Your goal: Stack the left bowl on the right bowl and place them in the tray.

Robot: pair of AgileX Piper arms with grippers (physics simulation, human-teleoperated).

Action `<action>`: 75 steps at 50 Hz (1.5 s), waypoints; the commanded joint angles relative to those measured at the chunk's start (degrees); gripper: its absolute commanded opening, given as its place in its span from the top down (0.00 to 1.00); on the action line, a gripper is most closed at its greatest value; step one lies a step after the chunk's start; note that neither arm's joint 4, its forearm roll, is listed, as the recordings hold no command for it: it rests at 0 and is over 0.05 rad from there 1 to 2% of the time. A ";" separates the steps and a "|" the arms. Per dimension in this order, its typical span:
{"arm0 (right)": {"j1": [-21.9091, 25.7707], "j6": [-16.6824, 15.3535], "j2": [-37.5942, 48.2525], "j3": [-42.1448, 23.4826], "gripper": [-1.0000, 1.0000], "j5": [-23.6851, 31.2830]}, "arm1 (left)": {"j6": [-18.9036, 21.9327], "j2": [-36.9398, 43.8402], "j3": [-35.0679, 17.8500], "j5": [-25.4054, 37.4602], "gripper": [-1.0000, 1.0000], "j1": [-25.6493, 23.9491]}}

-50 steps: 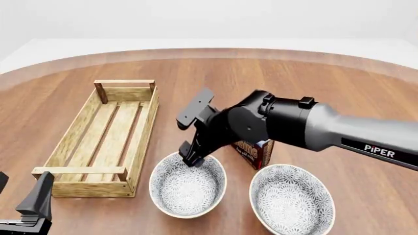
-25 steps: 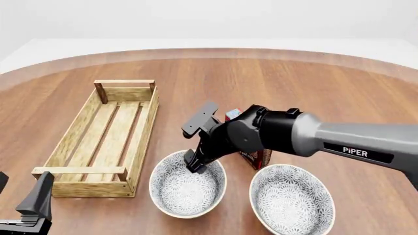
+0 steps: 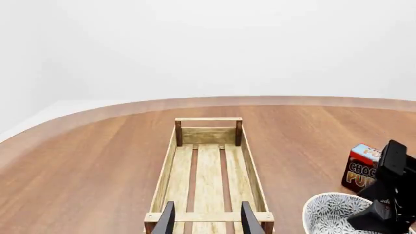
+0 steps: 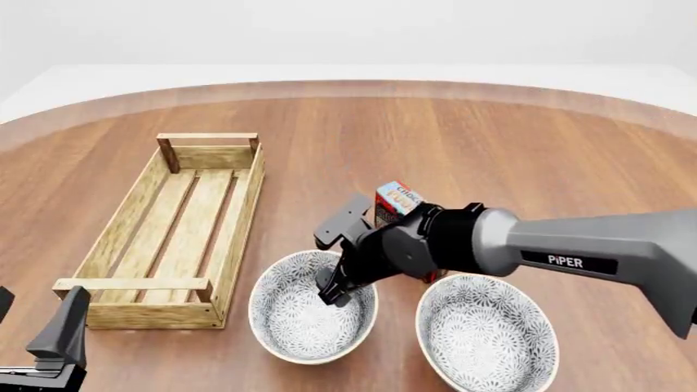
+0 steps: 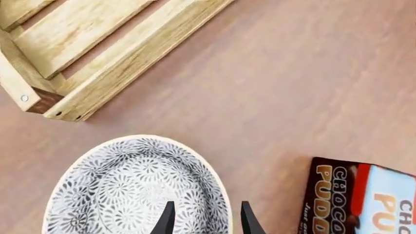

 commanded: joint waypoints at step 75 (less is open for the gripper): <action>-13.93 3.59 -33.53 -13.16 1.00 20.33 | 0.00 0.00 0.00 0.00 0.00 0.00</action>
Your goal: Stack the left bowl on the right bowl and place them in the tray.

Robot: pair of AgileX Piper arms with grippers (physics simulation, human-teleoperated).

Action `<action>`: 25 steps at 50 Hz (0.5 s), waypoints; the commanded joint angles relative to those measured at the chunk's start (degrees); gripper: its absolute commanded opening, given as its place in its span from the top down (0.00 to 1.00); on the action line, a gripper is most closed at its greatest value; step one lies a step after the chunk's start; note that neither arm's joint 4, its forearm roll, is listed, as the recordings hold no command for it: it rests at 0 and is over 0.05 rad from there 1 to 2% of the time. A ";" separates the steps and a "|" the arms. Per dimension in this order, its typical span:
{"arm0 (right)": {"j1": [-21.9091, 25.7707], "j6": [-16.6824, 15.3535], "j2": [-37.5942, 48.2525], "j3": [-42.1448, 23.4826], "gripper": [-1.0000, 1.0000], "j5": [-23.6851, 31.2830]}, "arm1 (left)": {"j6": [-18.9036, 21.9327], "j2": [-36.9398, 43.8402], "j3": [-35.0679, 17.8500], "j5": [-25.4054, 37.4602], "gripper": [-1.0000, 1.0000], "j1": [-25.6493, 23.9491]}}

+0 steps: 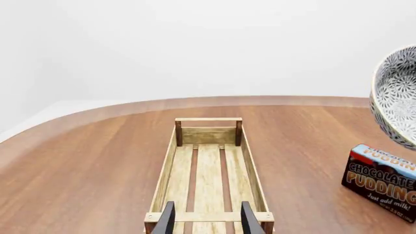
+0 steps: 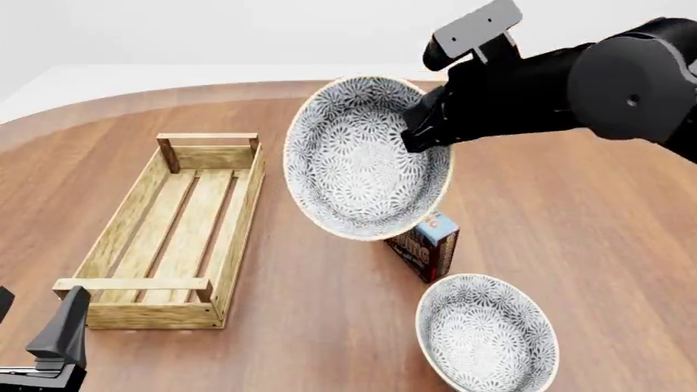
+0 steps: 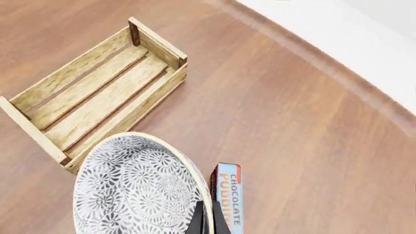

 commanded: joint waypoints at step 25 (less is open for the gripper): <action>-8.43 19.34 -22.70 16.65 1.00 3.00 | 0.00 0.00 0.00 0.00 0.00 0.00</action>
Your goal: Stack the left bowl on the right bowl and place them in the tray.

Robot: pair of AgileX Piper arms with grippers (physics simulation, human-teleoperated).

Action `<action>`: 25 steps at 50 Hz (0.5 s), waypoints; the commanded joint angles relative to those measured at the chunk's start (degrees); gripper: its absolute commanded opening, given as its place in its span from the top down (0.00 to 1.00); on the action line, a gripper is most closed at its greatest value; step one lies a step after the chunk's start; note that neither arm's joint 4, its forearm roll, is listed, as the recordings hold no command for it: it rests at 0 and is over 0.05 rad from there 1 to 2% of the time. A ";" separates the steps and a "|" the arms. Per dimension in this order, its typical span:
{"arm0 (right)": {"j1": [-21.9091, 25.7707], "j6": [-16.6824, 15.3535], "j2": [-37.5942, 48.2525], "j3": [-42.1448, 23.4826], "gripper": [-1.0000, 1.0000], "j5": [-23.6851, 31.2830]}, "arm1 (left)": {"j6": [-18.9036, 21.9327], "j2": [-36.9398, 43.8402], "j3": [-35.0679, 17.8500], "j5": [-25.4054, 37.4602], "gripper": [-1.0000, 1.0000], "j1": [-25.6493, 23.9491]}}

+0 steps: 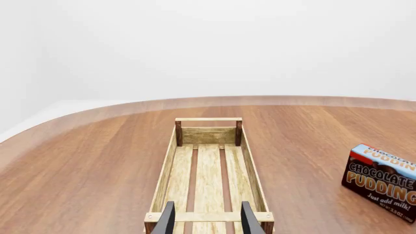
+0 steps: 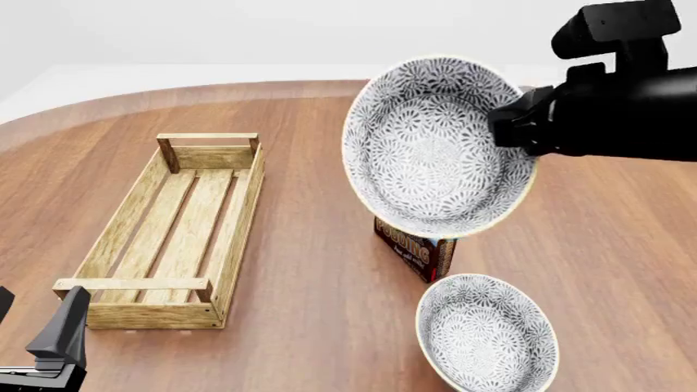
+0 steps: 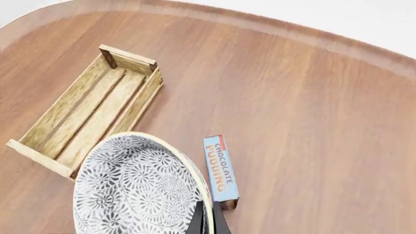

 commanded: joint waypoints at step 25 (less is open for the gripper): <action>-6.67 13.53 -15.71 23.67 1.00 -4.51 | 0.00 0.00 0.00 0.00 0.00 0.00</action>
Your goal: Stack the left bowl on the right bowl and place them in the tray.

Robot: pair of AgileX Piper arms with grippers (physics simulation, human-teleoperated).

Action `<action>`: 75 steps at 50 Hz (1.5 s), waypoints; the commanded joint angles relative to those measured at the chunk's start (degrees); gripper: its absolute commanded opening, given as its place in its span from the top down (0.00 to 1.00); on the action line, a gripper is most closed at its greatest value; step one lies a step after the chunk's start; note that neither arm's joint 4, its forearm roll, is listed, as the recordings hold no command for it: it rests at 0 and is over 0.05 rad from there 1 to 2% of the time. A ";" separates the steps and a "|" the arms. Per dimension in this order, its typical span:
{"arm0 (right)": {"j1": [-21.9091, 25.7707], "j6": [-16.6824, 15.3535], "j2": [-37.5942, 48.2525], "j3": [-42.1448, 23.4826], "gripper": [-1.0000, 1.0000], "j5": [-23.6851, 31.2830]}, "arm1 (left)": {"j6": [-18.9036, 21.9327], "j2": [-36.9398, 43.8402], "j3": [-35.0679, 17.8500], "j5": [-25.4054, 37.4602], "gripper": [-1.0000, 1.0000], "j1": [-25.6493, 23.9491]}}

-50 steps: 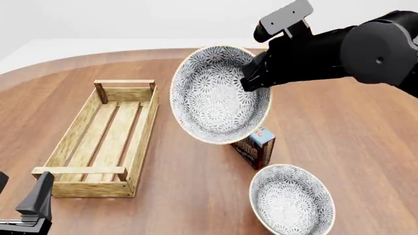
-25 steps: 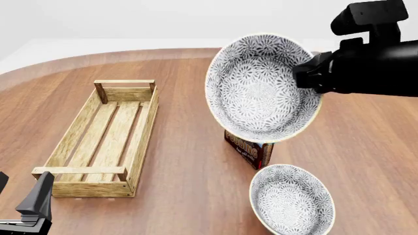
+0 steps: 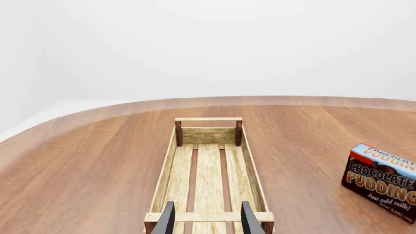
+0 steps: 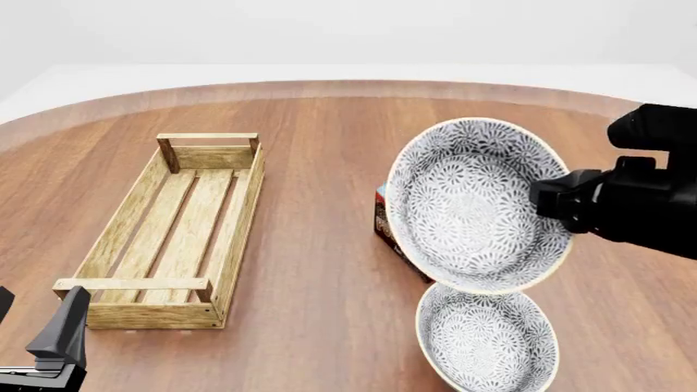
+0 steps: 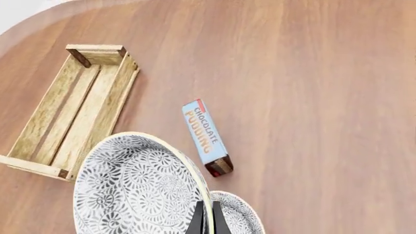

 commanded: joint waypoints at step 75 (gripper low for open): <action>-6.22 9.94 -4.31 34.21 1.00 -20.02 | 0.00 0.00 0.00 0.00 0.00 0.00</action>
